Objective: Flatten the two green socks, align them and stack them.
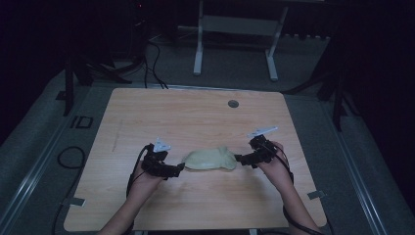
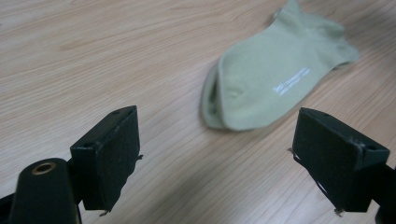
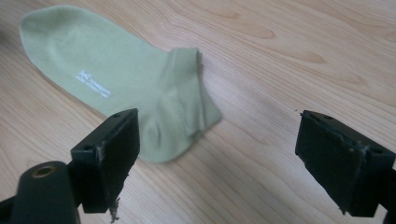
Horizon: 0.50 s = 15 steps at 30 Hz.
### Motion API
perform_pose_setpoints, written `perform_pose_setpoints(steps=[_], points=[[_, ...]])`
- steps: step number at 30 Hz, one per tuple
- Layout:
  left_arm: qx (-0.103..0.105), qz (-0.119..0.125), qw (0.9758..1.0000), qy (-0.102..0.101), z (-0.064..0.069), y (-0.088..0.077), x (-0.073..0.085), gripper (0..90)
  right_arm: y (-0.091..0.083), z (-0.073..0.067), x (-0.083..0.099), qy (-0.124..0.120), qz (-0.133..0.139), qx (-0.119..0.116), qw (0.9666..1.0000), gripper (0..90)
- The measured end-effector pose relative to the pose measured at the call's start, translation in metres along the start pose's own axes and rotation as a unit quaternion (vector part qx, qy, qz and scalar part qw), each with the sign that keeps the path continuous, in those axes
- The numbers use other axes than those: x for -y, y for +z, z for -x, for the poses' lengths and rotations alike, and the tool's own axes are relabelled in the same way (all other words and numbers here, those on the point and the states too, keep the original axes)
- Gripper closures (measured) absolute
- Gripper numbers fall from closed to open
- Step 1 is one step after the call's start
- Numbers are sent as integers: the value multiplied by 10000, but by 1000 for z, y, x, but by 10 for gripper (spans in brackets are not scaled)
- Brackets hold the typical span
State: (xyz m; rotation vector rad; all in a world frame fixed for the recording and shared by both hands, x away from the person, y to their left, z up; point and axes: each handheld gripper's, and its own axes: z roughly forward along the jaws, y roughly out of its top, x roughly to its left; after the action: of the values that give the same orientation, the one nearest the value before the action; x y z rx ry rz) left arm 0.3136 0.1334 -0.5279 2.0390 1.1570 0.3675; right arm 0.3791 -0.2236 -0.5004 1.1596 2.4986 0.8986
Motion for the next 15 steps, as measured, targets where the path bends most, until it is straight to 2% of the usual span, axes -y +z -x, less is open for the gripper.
perform_pose_setpoints(steps=[2, 4, 7, 8, 13, 15], points=[[0, 0, 10000, 0, 0, 0, 0, 153, -1, 1, 3, 25, 23, -8, 10000, 139], [6, -9, 10000, -83, -6, -3, 10, 128, -3, 4, 10, 58, 43, -2, 10000, 137], [-116, 31, 9999, -110, -9, -8, 18, 87, -5, 8, 19, 46, 109, 66, 9999, 137], [-152, 117, 9997, -120, -10, -11, 22, 85, -6, 9, 22, 75, 130, 88, 9998, 136], [-313, 22, 9995, -56, -14, -21, 35, 79, -13, 17, 37, 231, 210, 200, 9993, 135], [-294, 30, 9995, -132, -17, -25, 40, 79, -15, 21, 43, 296, 240, 238, 9990, 134]])
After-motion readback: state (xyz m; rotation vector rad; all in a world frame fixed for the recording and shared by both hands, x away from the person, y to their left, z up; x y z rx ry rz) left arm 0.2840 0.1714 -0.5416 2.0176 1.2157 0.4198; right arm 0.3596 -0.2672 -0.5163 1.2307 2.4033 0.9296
